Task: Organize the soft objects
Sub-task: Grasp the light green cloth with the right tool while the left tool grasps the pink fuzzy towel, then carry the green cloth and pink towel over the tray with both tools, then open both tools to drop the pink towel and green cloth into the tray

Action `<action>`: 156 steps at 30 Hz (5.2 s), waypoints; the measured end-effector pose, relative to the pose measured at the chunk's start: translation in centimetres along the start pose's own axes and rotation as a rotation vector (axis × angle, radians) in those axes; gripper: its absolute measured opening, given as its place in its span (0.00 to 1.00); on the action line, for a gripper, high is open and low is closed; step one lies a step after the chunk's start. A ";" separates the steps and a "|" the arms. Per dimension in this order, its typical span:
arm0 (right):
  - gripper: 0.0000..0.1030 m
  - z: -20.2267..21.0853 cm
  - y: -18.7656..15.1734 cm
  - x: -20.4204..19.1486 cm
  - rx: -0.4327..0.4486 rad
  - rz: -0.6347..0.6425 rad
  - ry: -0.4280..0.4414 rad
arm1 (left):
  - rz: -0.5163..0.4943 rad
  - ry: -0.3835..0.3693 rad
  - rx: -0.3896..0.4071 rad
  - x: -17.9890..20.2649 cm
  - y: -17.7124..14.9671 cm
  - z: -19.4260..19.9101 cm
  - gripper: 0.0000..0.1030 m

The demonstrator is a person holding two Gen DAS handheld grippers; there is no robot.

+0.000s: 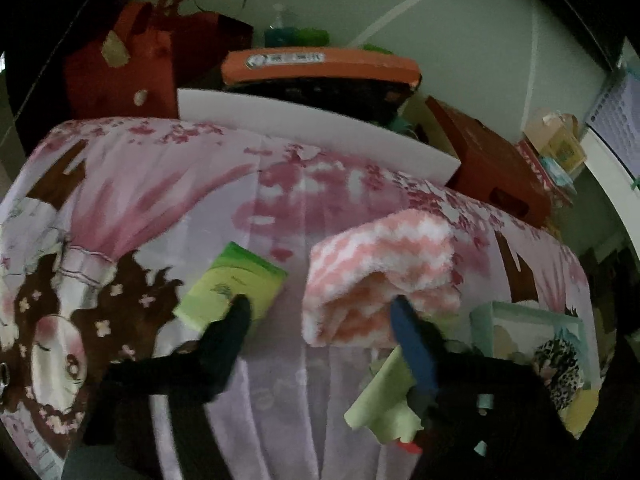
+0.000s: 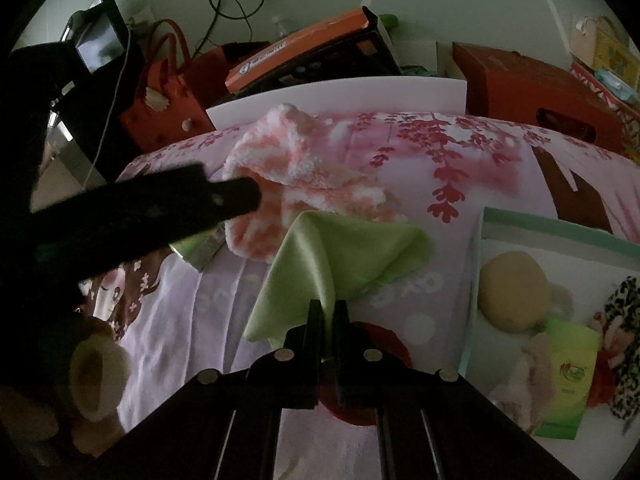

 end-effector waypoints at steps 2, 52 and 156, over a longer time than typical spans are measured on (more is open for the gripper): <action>0.05 0.0 0.0 0.0 -0.001 0.003 0.001 | 0.000 -0.012 -0.015 0.3 -0.3 -0.6 0.49; 0.04 17.3 7.5 4.9 0.397 -0.059 -0.085 | -0.168 -0.004 0.363 5.5 4.6 15.4 0.04; 1.00 17.4 1.2 20.1 0.092 -0.199 -0.455 | -0.259 0.010 -0.064 10.6 -4.3 6.7 0.94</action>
Point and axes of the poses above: each gripper's, at about its wrist camera, not at the fingertips, and z roughly against the way its jaws point, x to its right, y to its top, the point moved 8 cm from there along -z, roughly the way its jaws point, and after that the axes turned 15 degrees about x, right-handed, at the moved point
